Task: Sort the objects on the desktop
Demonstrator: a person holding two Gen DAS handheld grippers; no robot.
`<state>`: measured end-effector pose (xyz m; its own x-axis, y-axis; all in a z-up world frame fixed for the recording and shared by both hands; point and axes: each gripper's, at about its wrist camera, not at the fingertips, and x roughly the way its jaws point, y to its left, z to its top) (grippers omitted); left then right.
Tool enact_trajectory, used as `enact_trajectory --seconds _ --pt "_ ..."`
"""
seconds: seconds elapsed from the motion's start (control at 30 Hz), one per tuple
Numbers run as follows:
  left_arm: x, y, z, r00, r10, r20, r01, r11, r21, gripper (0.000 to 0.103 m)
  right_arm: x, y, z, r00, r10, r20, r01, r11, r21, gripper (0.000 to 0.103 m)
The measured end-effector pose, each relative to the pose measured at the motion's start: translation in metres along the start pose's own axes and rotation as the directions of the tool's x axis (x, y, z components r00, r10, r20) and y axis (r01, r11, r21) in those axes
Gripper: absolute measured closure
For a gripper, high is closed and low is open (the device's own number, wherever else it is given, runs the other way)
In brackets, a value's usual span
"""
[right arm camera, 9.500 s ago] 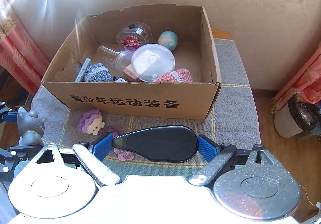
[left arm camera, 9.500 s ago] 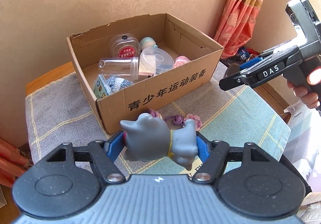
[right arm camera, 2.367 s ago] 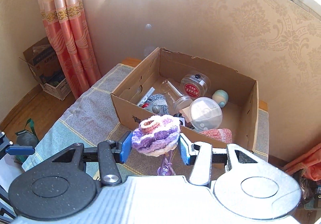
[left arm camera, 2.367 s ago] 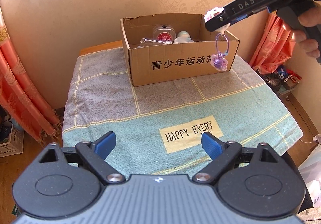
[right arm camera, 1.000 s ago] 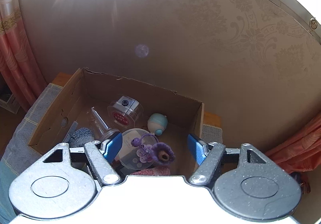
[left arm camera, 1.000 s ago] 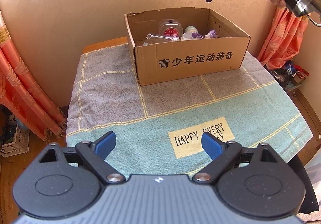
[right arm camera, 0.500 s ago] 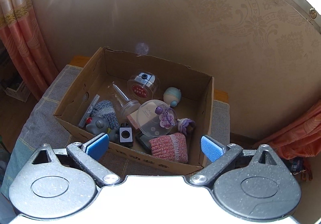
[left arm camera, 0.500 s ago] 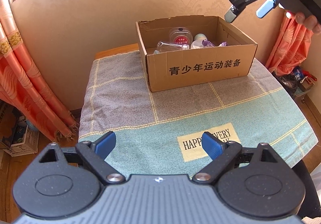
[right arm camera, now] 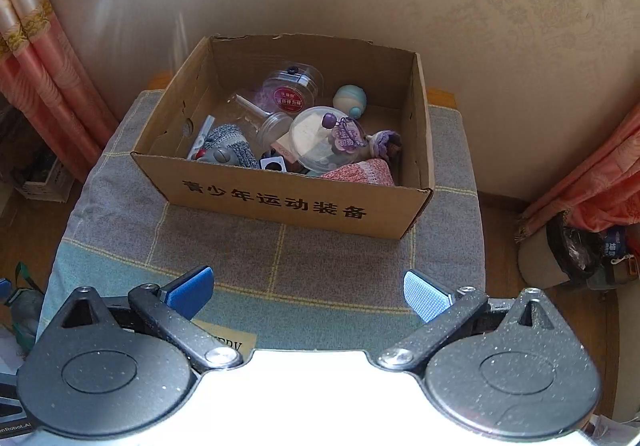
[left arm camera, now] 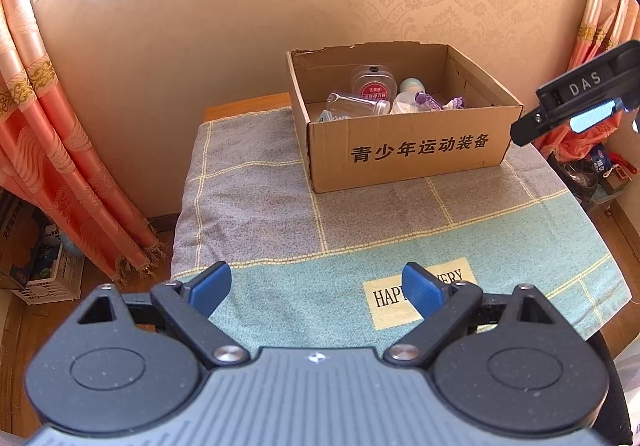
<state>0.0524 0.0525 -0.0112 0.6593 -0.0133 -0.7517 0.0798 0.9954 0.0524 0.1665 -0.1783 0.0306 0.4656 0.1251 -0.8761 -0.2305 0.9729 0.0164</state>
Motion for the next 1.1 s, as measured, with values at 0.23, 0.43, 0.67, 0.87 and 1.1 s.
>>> enact_trajectory --seconds 0.23,0.43,0.67,0.87,1.1 --pt "-0.004 -0.006 0.011 1.000 -0.002 0.023 0.002 1.000 0.005 0.011 -0.021 0.007 -0.030 0.998 0.021 0.058 -0.026 0.997 0.073 0.000" --pt "-0.006 -0.011 0.018 1.000 -0.001 0.029 0.001 1.000 -0.002 0.011 -0.033 0.018 -0.049 0.996 -0.005 0.090 -0.005 0.994 0.110 0.000" --pt "-0.007 -0.014 0.024 1.000 0.009 0.028 -0.008 1.000 -0.017 0.011 -0.047 0.025 -0.066 0.990 -0.062 0.128 0.047 0.992 0.118 0.000" --pt "-0.006 -0.018 0.027 1.000 0.002 0.023 -0.002 1.000 -0.018 0.011 -0.050 0.025 -0.077 0.992 -0.022 0.122 0.003 0.988 0.152 0.000" --pt "-0.008 -0.022 0.027 1.000 -0.006 0.024 0.006 1.000 -0.011 0.011 -0.050 0.025 -0.079 0.993 -0.011 0.117 -0.008 0.987 0.157 0.000"
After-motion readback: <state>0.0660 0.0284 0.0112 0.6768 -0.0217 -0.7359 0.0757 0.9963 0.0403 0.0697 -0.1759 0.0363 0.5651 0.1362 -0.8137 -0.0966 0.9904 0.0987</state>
